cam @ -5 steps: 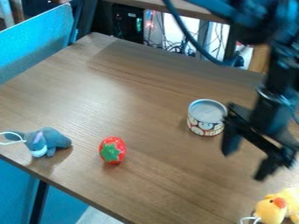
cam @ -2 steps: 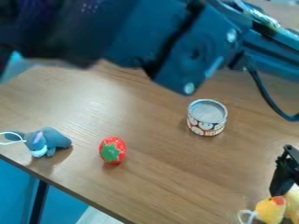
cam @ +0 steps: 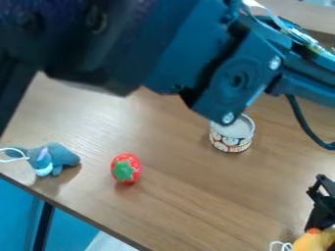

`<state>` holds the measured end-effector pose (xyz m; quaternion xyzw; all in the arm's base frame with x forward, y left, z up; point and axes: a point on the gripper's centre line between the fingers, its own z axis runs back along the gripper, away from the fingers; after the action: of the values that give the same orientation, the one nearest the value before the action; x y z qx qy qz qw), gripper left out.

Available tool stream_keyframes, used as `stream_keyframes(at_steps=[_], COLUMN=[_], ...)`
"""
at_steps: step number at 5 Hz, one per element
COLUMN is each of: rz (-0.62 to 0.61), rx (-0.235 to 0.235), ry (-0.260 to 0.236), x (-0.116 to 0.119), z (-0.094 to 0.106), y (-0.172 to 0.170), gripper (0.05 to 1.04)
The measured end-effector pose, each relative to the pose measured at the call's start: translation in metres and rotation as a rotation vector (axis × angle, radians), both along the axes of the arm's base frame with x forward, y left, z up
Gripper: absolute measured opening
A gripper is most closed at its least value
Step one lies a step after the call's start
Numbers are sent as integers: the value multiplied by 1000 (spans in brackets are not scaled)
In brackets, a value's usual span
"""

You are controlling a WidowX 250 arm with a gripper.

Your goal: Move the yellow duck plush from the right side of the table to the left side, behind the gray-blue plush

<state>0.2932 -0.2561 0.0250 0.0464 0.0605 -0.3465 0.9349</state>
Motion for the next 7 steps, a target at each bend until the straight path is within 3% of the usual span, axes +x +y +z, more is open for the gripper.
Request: stream_keyframes(at_steps=[1, 2, 3, 5, 6, 7], rz=[-6, 58, 269, 482, 619, 770], rx=[-20, -43, 21, 66, 125, 167], ry=[-36, -129, -122, -85, -29, -60], x=[-11, -26, -26, -20, -39, -79], z=[22, 78, 93, 97, 96, 110], y=[12, 51, 104, 199, 250, 297], gripper=[374, 349, 349, 349, 349, 349])
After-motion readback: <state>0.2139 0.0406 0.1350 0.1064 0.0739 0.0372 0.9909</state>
